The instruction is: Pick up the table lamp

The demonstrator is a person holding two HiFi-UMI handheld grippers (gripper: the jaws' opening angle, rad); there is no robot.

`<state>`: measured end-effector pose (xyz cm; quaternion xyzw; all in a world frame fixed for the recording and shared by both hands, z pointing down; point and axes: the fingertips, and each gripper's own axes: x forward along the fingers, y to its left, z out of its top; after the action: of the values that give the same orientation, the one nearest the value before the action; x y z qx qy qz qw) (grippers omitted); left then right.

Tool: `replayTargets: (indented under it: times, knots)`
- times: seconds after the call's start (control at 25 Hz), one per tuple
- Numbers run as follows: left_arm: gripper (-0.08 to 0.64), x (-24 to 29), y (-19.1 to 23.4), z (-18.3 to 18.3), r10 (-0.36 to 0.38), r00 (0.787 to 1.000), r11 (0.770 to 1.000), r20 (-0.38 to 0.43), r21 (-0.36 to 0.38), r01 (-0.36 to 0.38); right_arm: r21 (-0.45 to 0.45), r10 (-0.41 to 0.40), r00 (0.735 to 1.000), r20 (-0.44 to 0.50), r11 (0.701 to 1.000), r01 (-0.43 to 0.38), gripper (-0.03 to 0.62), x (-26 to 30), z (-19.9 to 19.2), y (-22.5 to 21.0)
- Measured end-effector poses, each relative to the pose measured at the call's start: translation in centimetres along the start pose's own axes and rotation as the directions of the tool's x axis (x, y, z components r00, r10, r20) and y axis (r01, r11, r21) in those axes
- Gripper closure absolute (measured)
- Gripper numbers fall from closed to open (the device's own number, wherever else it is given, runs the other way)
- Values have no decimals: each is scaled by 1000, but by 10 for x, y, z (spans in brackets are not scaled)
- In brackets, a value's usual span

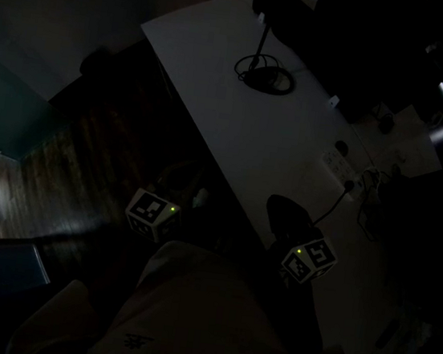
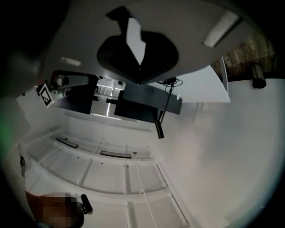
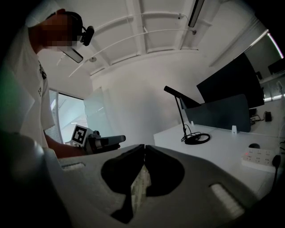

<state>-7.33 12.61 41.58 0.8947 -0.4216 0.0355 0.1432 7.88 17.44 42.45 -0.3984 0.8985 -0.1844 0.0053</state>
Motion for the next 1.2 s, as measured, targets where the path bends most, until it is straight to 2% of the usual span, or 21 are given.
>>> replayTargets:
  times: [0.24,0.52,0.72,0.88,1.04,1.2]
  knots:
    - [561,21,17,10,-34,999,999,-12,10,34,1,-12,1000,7,1000,12,584,21,18,-2]
    - [561,55,44,26,-65,998,998,-23,6,65,-3,-42,999,-2,999,42,584,54,27,-25]
    - [563,79,70,35,-67,997,998,-30,-10,67,34,-42,998,51,999,40,584,73,34,-49]
    - [563,101,91,30,-132,991,990,-39,42,133,85,-36,998,50,996,32,586,99,52,-54]
    - [563,121,99,36,-206,977,976,-50,60,209,65,-48,998,35,997,45,584,124,56,-62]
    - [563,135,116,44,-247,967,966,-55,66,251,44,-69,997,25,997,68,584,148,61,-65]
